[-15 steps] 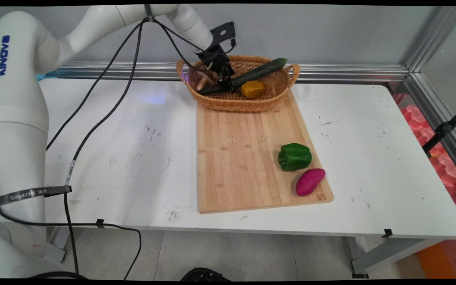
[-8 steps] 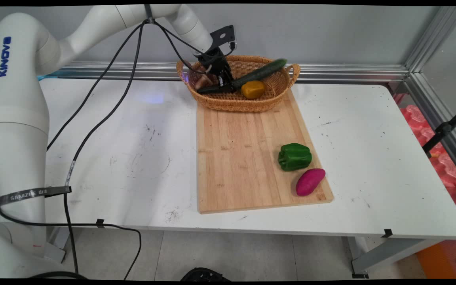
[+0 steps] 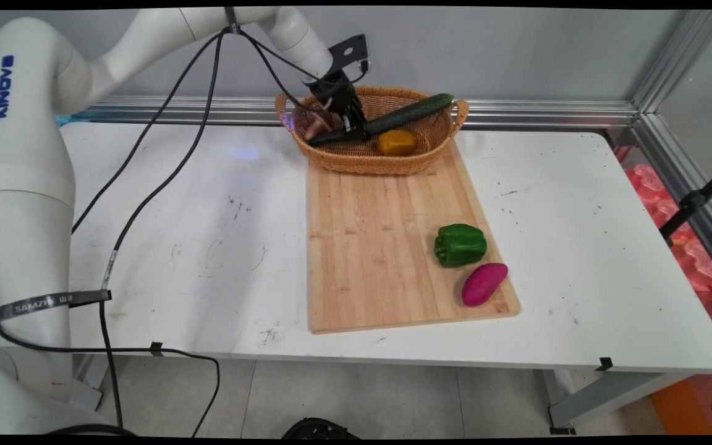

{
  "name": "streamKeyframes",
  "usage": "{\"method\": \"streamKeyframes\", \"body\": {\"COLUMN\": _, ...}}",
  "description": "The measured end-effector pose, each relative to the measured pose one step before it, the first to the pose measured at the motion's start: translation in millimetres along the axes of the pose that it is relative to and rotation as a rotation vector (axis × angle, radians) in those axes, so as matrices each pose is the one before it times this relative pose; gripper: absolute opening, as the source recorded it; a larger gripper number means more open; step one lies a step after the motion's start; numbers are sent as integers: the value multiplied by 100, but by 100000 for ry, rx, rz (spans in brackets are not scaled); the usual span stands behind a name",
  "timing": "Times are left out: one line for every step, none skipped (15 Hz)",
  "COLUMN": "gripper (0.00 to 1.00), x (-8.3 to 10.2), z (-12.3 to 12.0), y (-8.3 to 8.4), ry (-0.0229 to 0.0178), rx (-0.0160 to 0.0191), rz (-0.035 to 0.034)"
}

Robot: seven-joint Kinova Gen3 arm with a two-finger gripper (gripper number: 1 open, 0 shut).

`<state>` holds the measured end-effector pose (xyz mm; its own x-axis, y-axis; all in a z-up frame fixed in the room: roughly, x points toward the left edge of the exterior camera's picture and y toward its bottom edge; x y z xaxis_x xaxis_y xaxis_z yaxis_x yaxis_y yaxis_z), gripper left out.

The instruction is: Place the picked object on the cutting board

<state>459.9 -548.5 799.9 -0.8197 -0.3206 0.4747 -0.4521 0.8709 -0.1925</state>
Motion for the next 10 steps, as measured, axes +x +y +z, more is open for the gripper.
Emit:
{"method": "streamKeyframes", "body": {"gripper": 0, "x": 287, "z": -393, "y": 62, "ry": 342, "rx": 653, "rz": -475}}
{"method": "streamKeyframes", "body": {"gripper": 0, "x": 392, "z": -678, "y": 149, "ry": 440, "rx": 1054, "rz": -699}}
{"method": "streamKeyframes", "body": {"gripper": 0, "x": 451, "z": -758, "y": 163, "ry": 278, "rx": 1264, "rz": -577}}
{"method": "streamKeyframes", "body": {"gripper": 0, "x": 733, "z": -1248, "y": 218, "ry": 444, "rx": 1951, "rz": -889}}
{"method": "streamKeyframes", "body": {"gripper": 0, "x": 885, "z": -1306, "y": 205, "ry": 579, "rx": 1954, "rz": -789}}
{"method": "streamKeyframes", "body": {"gripper": 0, "x": 966, "z": -1301, "y": 257, "ry": 756, "rx": 1748, "rz": -700}}
{"method": "streamKeyframes", "body": {"gripper": 0, "x": 678, "z": -713, "y": 204, "ry": 585, "rx": 855, "rz": -276}}
{"method": "streamKeyframes", "body": {"gripper": 0, "x": 494, "z": -447, "y": 187, "ry": 453, "rx": 481, "rz": -84}}
{"method": "streamKeyframes", "body": {"gripper": 0, "x": 483, "z": -445, "y": 185, "ry": 483, "rx": 479, "rz": -151}}
{"method": "streamKeyframes", "body": {"gripper": 0, "x": 834, "z": -640, "y": 400, "ry": 860, "rx": 525, "rz": -171}}
